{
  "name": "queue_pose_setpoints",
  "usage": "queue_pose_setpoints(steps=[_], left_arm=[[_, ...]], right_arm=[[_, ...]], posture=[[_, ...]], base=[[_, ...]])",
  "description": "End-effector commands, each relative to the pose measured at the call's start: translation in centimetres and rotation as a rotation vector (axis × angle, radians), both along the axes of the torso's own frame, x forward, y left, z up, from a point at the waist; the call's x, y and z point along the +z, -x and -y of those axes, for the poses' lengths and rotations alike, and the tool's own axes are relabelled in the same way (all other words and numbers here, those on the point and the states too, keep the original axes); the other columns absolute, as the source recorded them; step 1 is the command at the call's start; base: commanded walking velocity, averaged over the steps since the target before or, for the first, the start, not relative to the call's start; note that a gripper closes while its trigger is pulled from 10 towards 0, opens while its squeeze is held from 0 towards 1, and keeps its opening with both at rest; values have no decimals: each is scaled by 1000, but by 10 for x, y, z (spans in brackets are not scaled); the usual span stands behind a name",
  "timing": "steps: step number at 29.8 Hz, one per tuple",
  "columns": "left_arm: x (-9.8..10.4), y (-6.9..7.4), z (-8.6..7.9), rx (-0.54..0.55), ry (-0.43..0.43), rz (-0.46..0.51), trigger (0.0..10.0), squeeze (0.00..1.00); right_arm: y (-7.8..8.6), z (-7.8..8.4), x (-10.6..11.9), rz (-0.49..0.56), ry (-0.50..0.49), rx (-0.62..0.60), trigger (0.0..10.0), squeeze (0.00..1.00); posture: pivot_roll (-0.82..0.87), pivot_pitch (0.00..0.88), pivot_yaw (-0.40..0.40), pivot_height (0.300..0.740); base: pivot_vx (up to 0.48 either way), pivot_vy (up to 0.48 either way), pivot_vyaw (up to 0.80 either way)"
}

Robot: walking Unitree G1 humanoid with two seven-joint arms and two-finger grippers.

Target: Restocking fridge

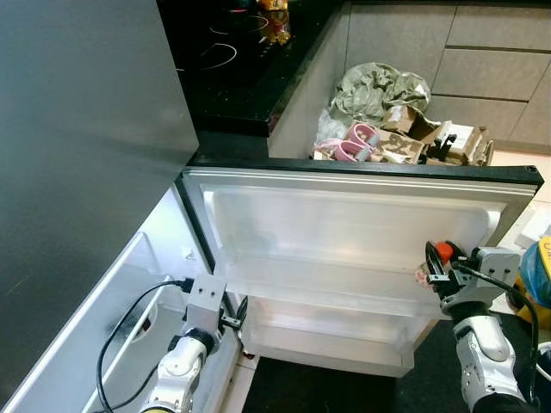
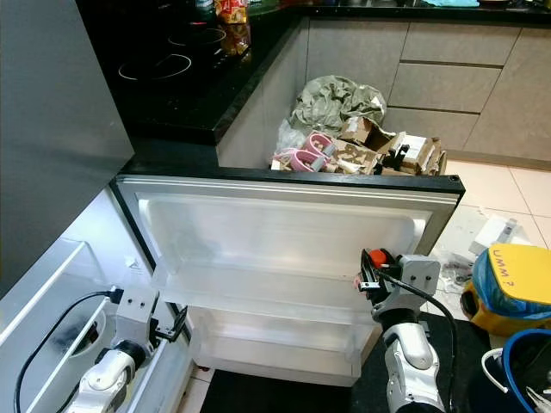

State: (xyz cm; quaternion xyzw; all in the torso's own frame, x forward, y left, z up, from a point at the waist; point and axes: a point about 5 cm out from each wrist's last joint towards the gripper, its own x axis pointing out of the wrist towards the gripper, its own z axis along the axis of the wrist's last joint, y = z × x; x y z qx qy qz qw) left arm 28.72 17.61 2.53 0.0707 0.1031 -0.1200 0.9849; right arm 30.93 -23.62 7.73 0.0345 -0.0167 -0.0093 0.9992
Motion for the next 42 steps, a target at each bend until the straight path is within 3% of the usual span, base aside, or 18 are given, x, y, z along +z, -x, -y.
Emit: queue_pose_setpoints(steps=[1, 10, 11, 18, 19, 20, 22, 23, 24, 26, 28, 29, 30, 31, 39, 40, 41, 42], left_arm=[[-5, 4, -3, 6, 1, -29, 10000, 0], [-5, 3, -2, 0, 1, -33, 10000, 0], [-5, 3, -1, -1, 1, -33, 10000, 0], [-5, 2, 1, -2, 5, -32, 10000, 0], [-4, 1, 1, -2, 6, -32, 10000, 0], [-4, 1, 1, -2, 6, -32, 10000, 0], [-4, 1, 1, -2, 6, -32, 10000, 0], [-4, 1, 2, -3, 6, -32, 10000, 0], [-4, 1, 2, -3, 6, -32, 10000, 0], [-4, 0, 2, -3, 7, -32, 10000, 0], [-4, 0, 3, -3, 8, -32, 10000, 0], [-4, 0, 3, -3, 8, -32, 10000, 0], [-4, 0, 3, -2, 8, -32, 10000, 0], [-4, 0, 3, -2, 9, -31, 10000, 0], [-4, -1, 4, 0, 11, -33, 10000, 0], [-4, -1, 4, 0, 12, -33, 10000, 0], [-4, -1, 4, 0, 13, -33, 10000, 0], [-4, -1, 4, 0, 13, -33, 10000, 0]], right_arm=[[5, 0, -12, -50, -7, 2, 10000, 0], [4, 1, -11, -45, -2, 17, 10000, 0], [4, 1, -11, -45, 0, 20, 10000, 259], [3, 3, -10, -44, 1, 25, 10000, 310], [3, 4, -9, -42, 3, 27, 10000, 467], [3, 4, -9, -40, 3, 28, 10000, 420], [3, 4, -8, -38, 4, 30, 10000, 447], [3, 3, -8, -35, 2, 35, 10000, 533], [3, 3, -8, -34, 5, 37, 10000, 745], [3, 4, -8, -34, 10, 36, 10000, 824], [2, 5, -8, -35, 15, 30, 10000, 788], [2, 5, -8, -34, 16, 29, 10000, 545], [2, 5, -8, -34, 16, 28, 10000, 208], [2, 5, -8, -34, 16, 27, 10000, 0], [1, 5, -5, -24, 11, 38, 10000, 24], [1, 5, -4, -22, 11, 46, 10000, 718], [1, 4, -4, -19, 10, 52, 10000, 1000], [1, 4, -4, -18, 11, 55, 10000, 1000]], posture=[[0, 134, 74, 740], [-8, 124, 74, 740], [-9, 120, 73, 740], [-12, 120, 72, 740], [-14, 120, 73, 740], [-15, 120, 73, 740], [-15, 120, 73, 740], [-16, 121, 73, 740], [-17, 121, 74, 740], [-18, 122, 73, 740], [-18, 122, 72, 740], [-18, 122, 72, 740], [-18, 122, 72, 740], [-18, 122, 72, 740], [-23, 120, 70, 740], [-23, 120, 70, 740], [-27, 118, 69, 740], [-27, 118, 69, 740]], base=[[0, 0, 0], [0, 0, 0], [0, 0, 0], [0, 0, 0], [0, 0, 0], [0, 0, 0], [0, 0, 0], [0, 0, 0], [0, 0, 0], [0, 0, 0], [0, 0, 0], [0, 0, 0], [0, 0, 0], [0, 0, 0], [0, 0, 0], [0, 0, 0], [0, 0, 0], [0, 0, 0]])
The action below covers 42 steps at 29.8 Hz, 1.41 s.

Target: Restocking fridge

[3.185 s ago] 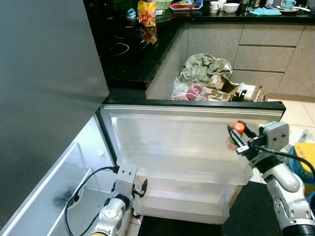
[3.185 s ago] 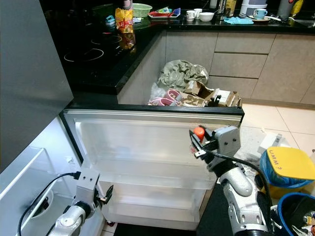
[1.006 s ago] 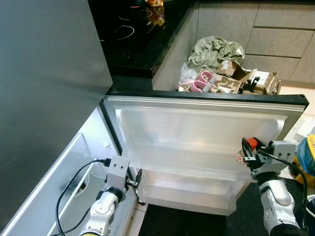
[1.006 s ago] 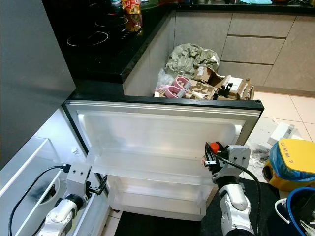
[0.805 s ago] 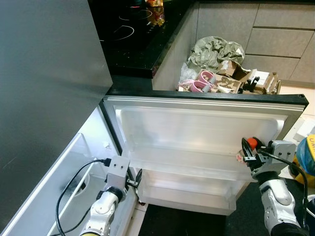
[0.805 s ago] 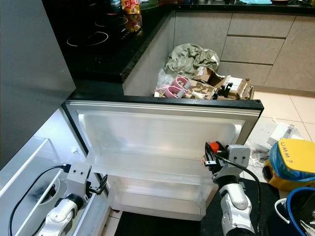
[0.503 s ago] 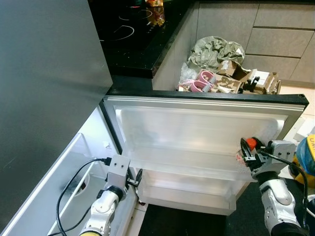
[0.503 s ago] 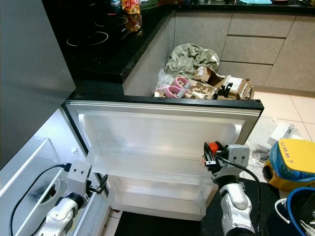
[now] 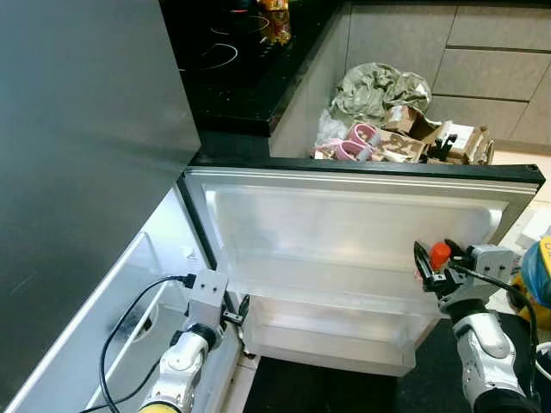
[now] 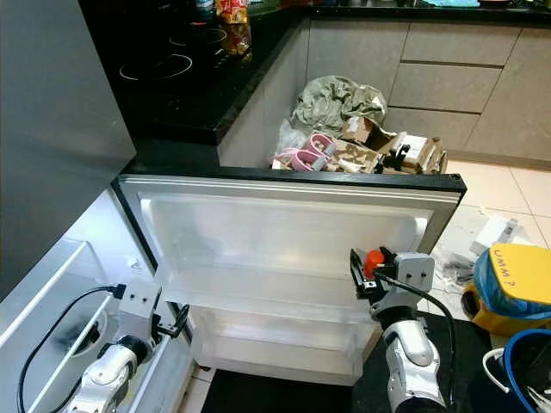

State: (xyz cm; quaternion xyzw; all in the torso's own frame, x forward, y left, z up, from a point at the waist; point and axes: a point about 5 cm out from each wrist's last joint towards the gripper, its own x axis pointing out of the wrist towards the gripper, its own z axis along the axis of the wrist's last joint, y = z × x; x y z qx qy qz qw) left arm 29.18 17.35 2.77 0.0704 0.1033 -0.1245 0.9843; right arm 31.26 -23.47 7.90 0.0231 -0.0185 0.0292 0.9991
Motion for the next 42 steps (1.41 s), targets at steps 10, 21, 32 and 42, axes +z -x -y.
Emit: queue_pose_setpoints(steps=[10, 21, 32, 42], left_arm=[[-7, 3, 3, 12, 17, -30, 10000, 0], [-8, 5, 2, 10, 17, -33, 10000, 0], [-8, 5, 3, 3, 17, -36, 10000, 0], [-9, 5, 5, -3, 18, -38, 10000, 0]], right_arm=[[-3, -4, 14, 62, -15, 8, 10000, 0], [-13, -23, 62, 246, -19, 91, 10000, 0], [-4, -46, 81, 226, 16, 310, 10000, 0], [7, -62, 100, 214, -8, 498, 10000, 0]], posture=[[-28, 118, 64, 740], [-27, 120, 64, 740], [-30, 123, 65, 740], [-32, 121, 65, 740]], base=[[0, 0, 0], [0, 0, 0], [0, 0, 0], [0, 0, 0]])
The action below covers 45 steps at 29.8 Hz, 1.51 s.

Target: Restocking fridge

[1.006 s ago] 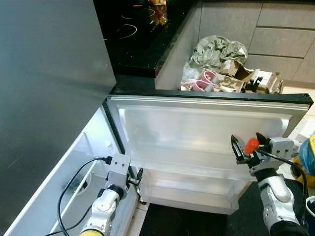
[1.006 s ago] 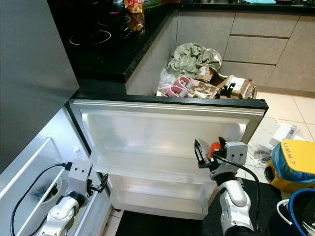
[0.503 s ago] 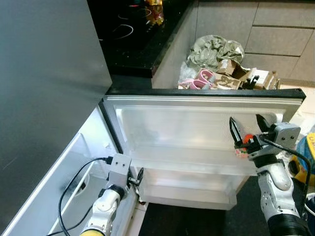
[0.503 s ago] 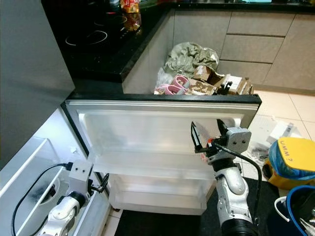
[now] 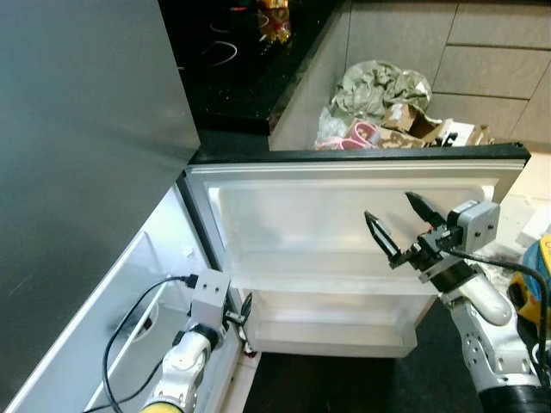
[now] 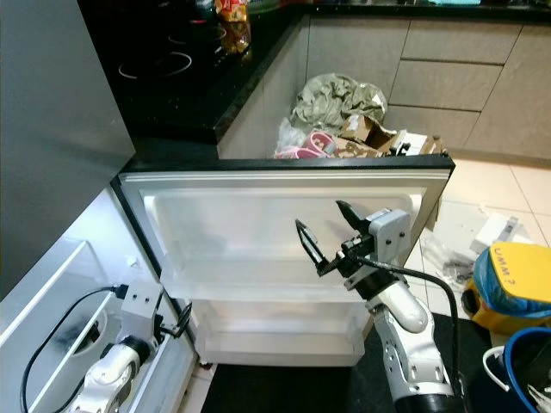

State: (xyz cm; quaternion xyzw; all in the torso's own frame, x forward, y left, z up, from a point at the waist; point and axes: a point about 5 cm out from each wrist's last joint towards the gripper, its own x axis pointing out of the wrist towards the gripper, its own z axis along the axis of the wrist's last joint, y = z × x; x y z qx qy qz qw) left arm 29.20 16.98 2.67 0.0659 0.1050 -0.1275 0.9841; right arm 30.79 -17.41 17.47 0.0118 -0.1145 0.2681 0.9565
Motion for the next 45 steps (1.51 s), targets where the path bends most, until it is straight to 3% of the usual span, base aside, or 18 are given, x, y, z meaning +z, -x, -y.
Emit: queue_pose_setpoints(steps=[1, 3, 7, 9, 12, 15, 19, 23, 25, 28, 29, 30, 32, 36, 41, 45], left_arm=[[-8, 6, 1, 2, 9, -33, 10000, 0], [-8, 5, 1, 2, 10, -33, 10000, 0], [-7, 5, 2, 3, 12, -31, 10000, 0], [-7, 4, 2, 4, 14, -30, 10000, 0], [-7, 4, 2, 4, 15, -30, 10000, 0], [-7, 4, 2, 3, 14, -31, 10000, 0], [-8, 4, 2, 2, 12, -36, 10000, 0], [-14, 7, 2, -8, -3, -68, 10000, 0], [-20, 11, 1, -6, -9, -102, 10000, 0], [-33, 21, -3, -4, -42, -172, 10000, 0], [-33, 21, -3, -4, -42, -172, 10000, 0], [-39, 27, -6, 4, -54, -203, 10000, 0], [-48, 35, -10, 32, -50, -254, 10000, 0], [-55, 43, -16, 66, -50, -295, 10000, 0], [-68, 59, -27, 139, -47, -369, 10000, 0], [-72, 62, -27, 154, -46, -391, 10000, 0]], right_arm=[[2, -2, 4, -2, -31, 21, 10000, 0], [2, -1, 16, 12, -109, 38, 10000, 0], [10, -2, 22, -22, -124, 160, 10000, 0], [25, -4, 0, -179, 39, 314, 10000, 0], [30, -3, -7, -219, 75, 345, 10000, 0], [44, 1, -32, -366, 252, 391, 10000, 0], [49, 0, -43, -426, 294, 399, 10000, 0], [63, -4, -79, -598, 380, 419, 10000, 0], [66, -3, -97, -668, 378, 368, 10000, 0], [67, 5, -134, -771, 424, 194, 10000, 0], [67, 5, -134, -771, 424, 194, 10000, 0], [70, 9, -151, -802, 450, 97, 10000, 0], [81, 16, -181, -907, 412, -66, 10000, 0], [102, 25, -211, -1029, 419, -229, 10000, 0], [125, 37, -233, -1021, 432, -428, 10000, 0], [128, 38, -237, -981, 418, -501, 10000, 0]], posture=[[-32, 121, 65, 740], [-32, 121, 65, 740], [-33, 118, 64, 740], [-35, 114, 64, 740], [-35, 113, 64, 740], [-38, 109, 65, 740], [-47, 98, 71, 740], [-56, 85, 72, 740], [-57, 78, 70, 740], [-65, 69, 71, 740], [-65, 69, 71, 740], [-71, 61, 72, 740], [-67, 54, 71, 740], [-65, 48, 72, 740], [-78, 32, 76, 740], [-85, 18, 72, 740]], base=[[0, 0, 0], [0, 0, 0], [0, 0, 0], [0, 0, 0], [0, 0, 0], [0, 0, 0], [0, 0, 0], [0, 0, 0], [0, 0, 0], [0, 0, 0], [0, 0, 0], [0, 0, 0], [0, 0, 0], [0, 0, 0], [0, 0, 0], [0, 0, 0]])
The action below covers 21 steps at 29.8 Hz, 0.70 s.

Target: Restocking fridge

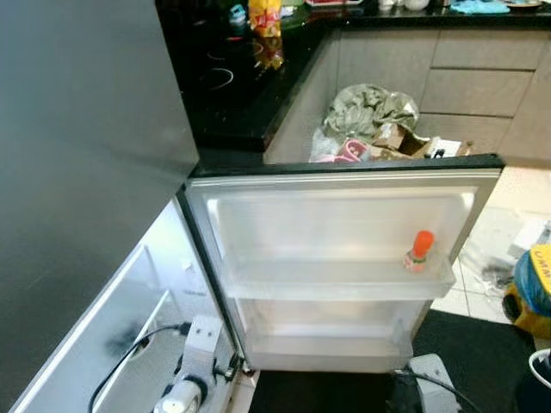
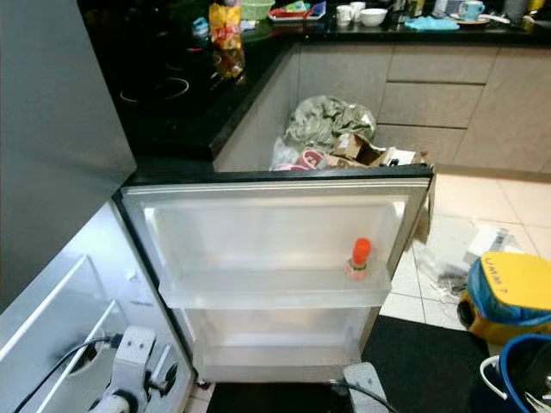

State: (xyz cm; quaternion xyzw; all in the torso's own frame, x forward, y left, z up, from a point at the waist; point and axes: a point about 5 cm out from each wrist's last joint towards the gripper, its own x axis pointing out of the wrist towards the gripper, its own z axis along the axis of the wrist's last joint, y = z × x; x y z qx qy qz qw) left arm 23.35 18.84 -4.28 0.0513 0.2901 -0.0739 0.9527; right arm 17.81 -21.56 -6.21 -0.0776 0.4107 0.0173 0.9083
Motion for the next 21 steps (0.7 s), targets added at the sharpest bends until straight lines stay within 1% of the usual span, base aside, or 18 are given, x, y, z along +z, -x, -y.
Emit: queue_pose_setpoints(steps=[1, 5, 11, 14, 17, 19, 21], left_arm=[[-3, 4, -8, 29, -15, -27, 10000, 0], [-4, 2, 1, 40, -7, -23, 10000, 0], [-1, -2, 13, 48, 11, 16, 10000, 0], [-2, -1, 16, 47, 16, 17, 10000, 0], [-4, 2, 15, 46, 12, 8, 10000, 0], [-6, 5, 14, 47, 10, -4, 10000, 0], [-6, 5, 13, 46, 10, -5, 10000, 0]], right_arm=[[-1, -4, -1, 37, 18, -4, 10000, 0], [2, -8, -8, 13, 26, 37, 10000, 0], [-3, -9, -9, 12, 54, 106, 10000, 0], [-5, -9, -9, 12, 60, 112, 10000, 0], [-5, -8, -9, 17, 62, 108, 10000, 0], [-4, -8, -10, 17, 53, 84, 10000, 0], [-3, -8, -10, 18, 50, 77, 10000, 0]], posture=[[-85, 18, 72, 740], [-90, 0, 40, 740], [-77, 0, -20, 740], [-72, 0, -21, 740], [-73, 0, -16, 740], [-76, 2, -3, 740], [-76, 2, -3, 740]], base=[[0, 0, 0], [0, 0, 0], [0, 0, 0], [0, 0, 0], [0, 0, 0], [0, 0, 0], [0, 0, 0]])
